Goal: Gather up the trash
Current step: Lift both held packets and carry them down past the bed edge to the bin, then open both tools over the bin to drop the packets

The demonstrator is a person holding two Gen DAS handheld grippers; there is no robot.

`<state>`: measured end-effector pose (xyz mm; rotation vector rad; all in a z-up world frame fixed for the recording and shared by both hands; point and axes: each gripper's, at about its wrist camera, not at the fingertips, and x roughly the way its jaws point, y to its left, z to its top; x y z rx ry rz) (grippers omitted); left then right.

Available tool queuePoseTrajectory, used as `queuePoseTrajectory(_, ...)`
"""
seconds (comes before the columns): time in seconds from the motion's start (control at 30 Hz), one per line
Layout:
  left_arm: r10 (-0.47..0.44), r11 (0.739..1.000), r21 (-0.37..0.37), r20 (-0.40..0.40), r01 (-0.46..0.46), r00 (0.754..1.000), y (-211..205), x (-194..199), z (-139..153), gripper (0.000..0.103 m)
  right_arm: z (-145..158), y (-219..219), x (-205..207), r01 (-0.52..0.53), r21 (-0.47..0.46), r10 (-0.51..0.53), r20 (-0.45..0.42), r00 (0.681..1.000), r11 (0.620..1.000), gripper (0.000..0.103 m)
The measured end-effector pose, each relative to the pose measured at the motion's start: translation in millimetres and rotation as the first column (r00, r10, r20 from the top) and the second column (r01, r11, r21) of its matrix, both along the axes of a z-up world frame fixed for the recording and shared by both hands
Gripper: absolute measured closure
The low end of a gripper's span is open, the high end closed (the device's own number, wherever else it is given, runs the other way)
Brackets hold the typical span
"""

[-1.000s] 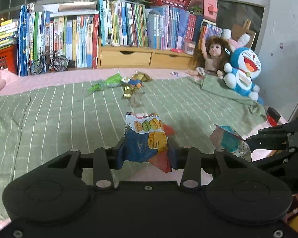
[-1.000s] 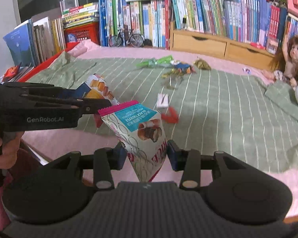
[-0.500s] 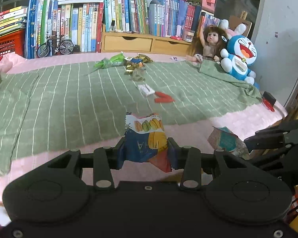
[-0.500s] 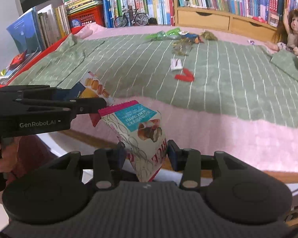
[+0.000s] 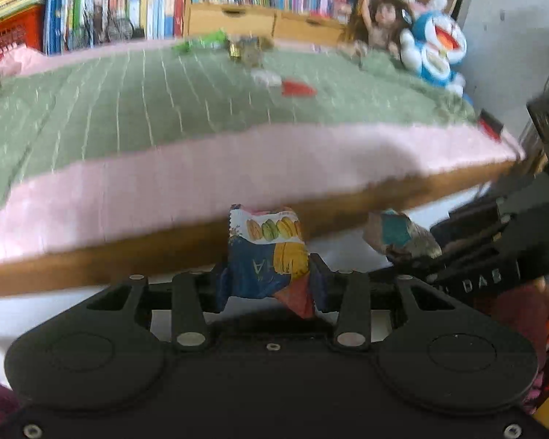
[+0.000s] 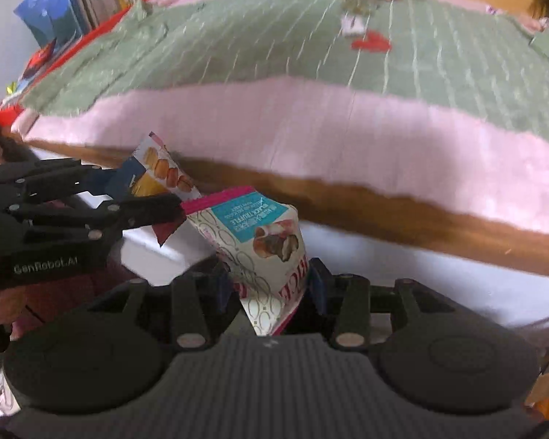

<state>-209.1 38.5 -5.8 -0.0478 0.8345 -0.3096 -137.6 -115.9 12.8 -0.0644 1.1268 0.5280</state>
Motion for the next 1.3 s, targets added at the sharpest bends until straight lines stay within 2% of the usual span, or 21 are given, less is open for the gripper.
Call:
queuePoseTrajectory(0.1, -0.007, 1.0, -0.007, -0.066, 0.006, 0.998, 3, -4, -18, 0.063, -15, 5, -1, -0.027, -0.017, 0.027, -0.047, 0.999, 0.999, 0.054)
queuePoseTrajectory(0.33, -0.012, 1.0, 0.012, -0.165, 0.014, 0.986, 1, -4, -53, 0.063, -45, 14, -3, -0.066, -0.038, 0.06, -0.147, 0.987, 0.997, 0.054)
queuePoseTrajectory(0.63, -0.012, 0.999, 0.027, -0.248, 0.019, 0.969, -3, 6, -82, 0.062, -69, 17, -1, -0.07, -0.05, 0.058, -0.213, 0.975, 0.996, 0.048)
queuePoseTrajectory(0.7, -0.014, 0.999, 0.031, -0.26, 0.023, 0.966, -5, 8, -84, 0.061, -72, 17, -1, -0.068, -0.052, 0.055, -0.212, 0.976, 0.996, 0.04)
queuePoseTrajectory(0.73, -0.012, 0.999, 0.031, -0.266, 0.022, 0.964, -5, 10, -85, 0.061, -72, 17, -1, -0.066, -0.05, 0.054, -0.212, 0.976, 0.997, 0.04)
queuePoseTrajectory(0.83, -0.001, 0.999, 0.041, -0.281, 0.012, 0.96, -6, 16, -88, 0.055, -72, 17, 2, -0.058, -0.046, 0.047, -0.215, 0.976, 0.997, 0.033)
queuePoseTrajectory(1.0, 0.009, 0.999, 0.046, -0.29, 0.005, 0.957, -7, 19, -88, 0.036, -69, 12, 5, -0.049, -0.041, 0.039, -0.21, 0.977, 0.998, 0.03)
queuePoseTrajectory(1.3, 0.006, 0.998, 0.058, -0.272, 0.01, 0.962, -5, 15, -86, 0.032, -61, 7, 6, -0.028, -0.032, 0.021, -0.193, 0.981, 0.999, 0.028)
